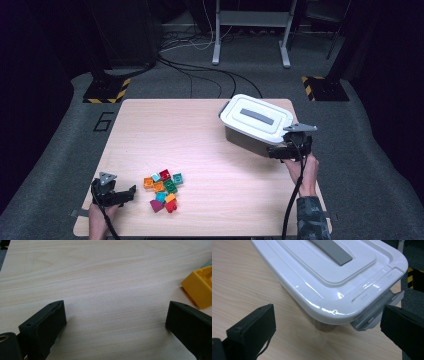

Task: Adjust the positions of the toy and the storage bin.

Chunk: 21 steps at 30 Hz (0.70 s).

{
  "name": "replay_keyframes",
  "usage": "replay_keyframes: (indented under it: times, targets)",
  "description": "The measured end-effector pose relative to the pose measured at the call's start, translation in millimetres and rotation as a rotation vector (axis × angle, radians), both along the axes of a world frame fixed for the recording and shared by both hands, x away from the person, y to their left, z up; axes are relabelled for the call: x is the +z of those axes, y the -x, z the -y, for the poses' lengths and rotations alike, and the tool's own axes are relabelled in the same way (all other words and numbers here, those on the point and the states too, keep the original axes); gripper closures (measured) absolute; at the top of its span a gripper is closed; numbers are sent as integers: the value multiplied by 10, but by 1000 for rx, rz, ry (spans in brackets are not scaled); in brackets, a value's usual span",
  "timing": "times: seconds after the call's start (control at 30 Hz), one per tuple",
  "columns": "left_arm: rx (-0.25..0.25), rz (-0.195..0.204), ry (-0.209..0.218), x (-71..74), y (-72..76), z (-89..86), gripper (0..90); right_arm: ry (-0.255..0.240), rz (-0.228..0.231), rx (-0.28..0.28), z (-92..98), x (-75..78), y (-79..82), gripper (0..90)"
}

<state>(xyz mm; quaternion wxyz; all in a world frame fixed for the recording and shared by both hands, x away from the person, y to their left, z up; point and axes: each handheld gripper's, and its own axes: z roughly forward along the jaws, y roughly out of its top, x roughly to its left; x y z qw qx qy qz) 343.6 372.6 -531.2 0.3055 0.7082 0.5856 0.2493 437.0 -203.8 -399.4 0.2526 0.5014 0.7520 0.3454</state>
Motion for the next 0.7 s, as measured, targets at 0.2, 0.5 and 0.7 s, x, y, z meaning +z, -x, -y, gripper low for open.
replay_keyframes:
  times: [0.2, 0.5, 0.7]
  targets:
    - [0, 0, 0, 0, 0, 0, 28, -21, -3, -14, 19, 24, -116, 0]
    - [0, 1, 1, -1, -1, 0, 27, -28, -17, -31, 14, 12, -267, 36]
    - [2, 5, 1, -4, -2, 2, 28, -43, -29, -46, 16, 14, -382, 51]
